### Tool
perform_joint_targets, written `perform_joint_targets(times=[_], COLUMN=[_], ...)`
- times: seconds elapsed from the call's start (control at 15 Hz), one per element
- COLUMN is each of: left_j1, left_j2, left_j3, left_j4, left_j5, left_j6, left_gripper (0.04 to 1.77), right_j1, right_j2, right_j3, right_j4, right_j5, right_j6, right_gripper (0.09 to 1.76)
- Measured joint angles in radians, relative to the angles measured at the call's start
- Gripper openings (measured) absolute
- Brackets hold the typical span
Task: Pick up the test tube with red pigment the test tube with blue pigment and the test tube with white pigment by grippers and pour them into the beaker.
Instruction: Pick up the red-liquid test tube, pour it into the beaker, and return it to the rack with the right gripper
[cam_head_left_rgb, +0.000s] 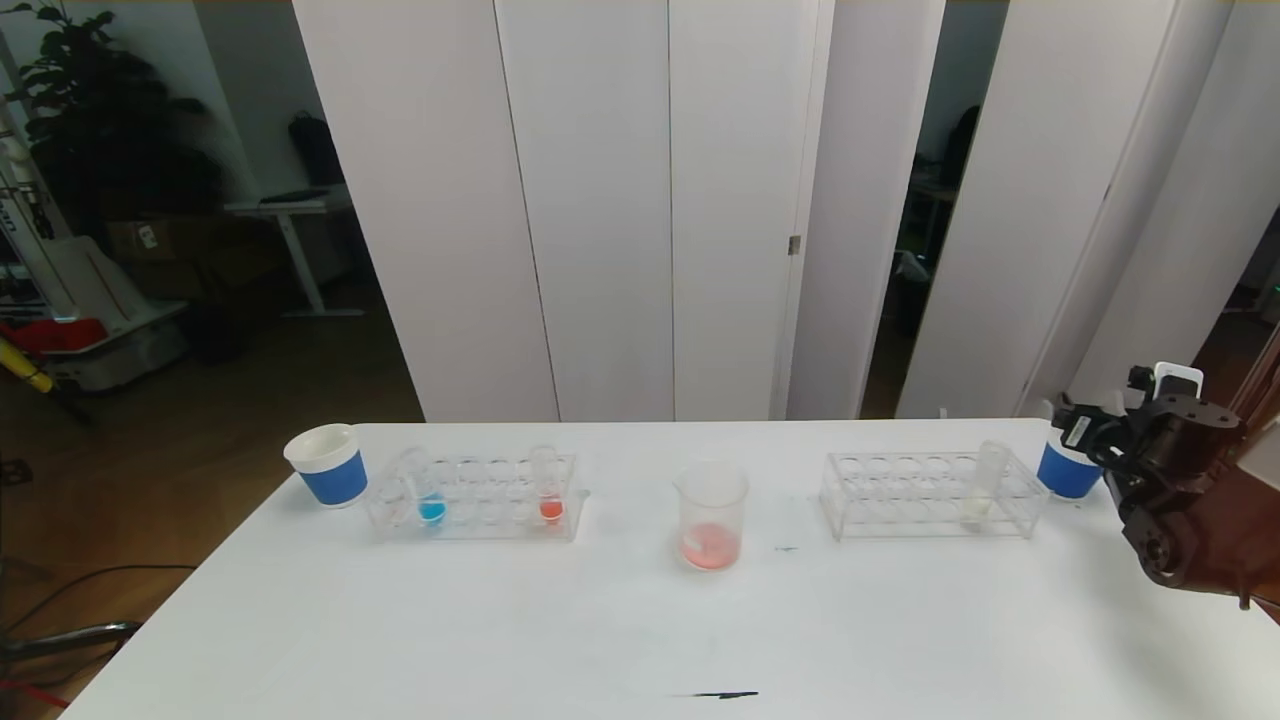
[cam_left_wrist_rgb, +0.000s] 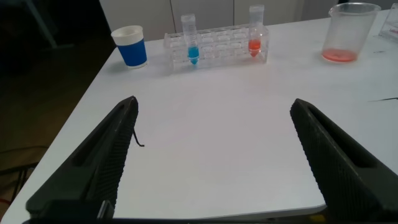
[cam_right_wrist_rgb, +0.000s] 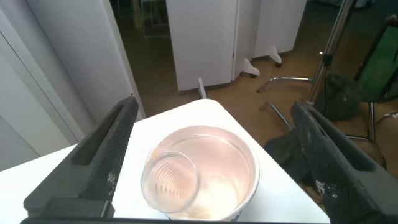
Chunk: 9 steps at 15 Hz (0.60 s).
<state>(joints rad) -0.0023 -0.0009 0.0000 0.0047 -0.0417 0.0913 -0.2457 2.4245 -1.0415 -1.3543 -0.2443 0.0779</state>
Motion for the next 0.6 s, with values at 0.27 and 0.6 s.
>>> perform_joint_targets(times=[0.27, 0.6], left_j1=[0.000, 0.000], left_j2=[0.000, 0.000], left_j3=[0.000, 0.000], left_j4=[0.000, 0.000], left_j5=[0.000, 0.000], left_j6=[0.000, 0.000], left_gripper=[1.75, 1.75], right_j1=[-0.004, -0.007], right_j2=[-0.017, -0.121], right_j3=[-0.003, 0.008], right_j4=[0.004, 0.096], right_j5=[0.007, 0.037], right_j6=[-0.021, -0.051], right_gripper=[1.75, 1.75])
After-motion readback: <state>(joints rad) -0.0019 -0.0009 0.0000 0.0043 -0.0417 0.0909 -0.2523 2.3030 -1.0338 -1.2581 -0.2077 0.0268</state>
